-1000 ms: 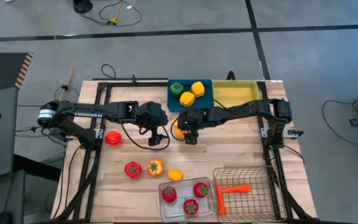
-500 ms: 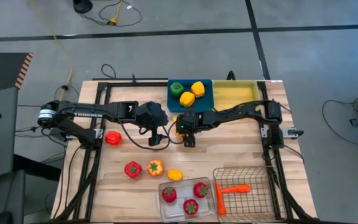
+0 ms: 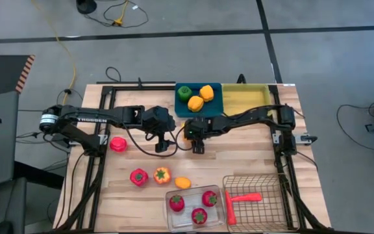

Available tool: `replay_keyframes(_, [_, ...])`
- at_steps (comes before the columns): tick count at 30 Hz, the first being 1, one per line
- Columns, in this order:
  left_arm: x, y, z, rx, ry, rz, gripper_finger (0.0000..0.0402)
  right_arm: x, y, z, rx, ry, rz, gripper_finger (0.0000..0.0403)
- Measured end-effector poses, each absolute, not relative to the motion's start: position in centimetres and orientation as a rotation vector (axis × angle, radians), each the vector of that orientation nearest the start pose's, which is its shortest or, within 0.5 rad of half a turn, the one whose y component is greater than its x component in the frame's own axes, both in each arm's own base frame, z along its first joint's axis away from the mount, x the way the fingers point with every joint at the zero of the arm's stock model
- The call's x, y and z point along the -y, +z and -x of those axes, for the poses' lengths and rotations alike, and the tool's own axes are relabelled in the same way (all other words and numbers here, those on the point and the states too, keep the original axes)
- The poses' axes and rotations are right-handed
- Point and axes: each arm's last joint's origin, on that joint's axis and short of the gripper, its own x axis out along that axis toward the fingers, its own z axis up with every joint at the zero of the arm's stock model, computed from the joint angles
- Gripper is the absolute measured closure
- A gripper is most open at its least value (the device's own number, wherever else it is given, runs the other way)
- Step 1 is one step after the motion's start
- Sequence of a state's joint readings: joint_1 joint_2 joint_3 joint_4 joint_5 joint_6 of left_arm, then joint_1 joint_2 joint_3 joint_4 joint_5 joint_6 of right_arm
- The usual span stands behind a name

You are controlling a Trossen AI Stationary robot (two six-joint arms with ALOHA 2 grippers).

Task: Sort produce into baskets
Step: Put the lemon into the yellow bin

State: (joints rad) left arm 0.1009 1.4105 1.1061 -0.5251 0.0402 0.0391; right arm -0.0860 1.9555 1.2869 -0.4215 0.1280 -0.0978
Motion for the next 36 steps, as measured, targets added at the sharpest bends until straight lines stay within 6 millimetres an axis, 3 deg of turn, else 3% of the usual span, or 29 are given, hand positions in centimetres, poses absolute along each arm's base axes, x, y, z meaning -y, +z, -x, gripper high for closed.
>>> replay_keyframes(5, [-2.9, 27.7, -29.3, -0.828, 0.041, 0.022, 0.0045, 3.7, 18.6, -38.5, -1.125, -0.134, 0.115, 0.014])
replay_keyframes(11, [-2.9, 27.7, -29.4, -0.817, 0.044, 0.029, 0.0045, 4.4, 23.9, -36.1, -1.04, -0.159, 0.111, 0.0141])
replay_keyframes(17, [-3.0, 27.8, -29.5, -0.803, 0.101, 0.035, 0.0045, 7.0, 29.1, -32.3, -0.946, -0.259, 0.063, 0.0141])
replay_keyframes(21, [-3.2, 27.9, -29.5, -0.801, 0.186, 0.029, 0.0045, 9.4, 31.3, -29.9, -0.896, -0.349, 0.026, 0.014])
replay_keyframes(26, [-3.3, 27.9, -29.5, -0.799, 0.21, 0.038, 0.0045, 12.8, 31.7, -27.6, -0.926, -0.466, -0.037, 0.0134])
replay_keyframes(36, [-3.3, 27.9, -29.5, -0.799, 0.213, 0.038, 0.0045, 20.7, 27.6, -23.9, -1.176, -0.676, -0.247, 0.0132])
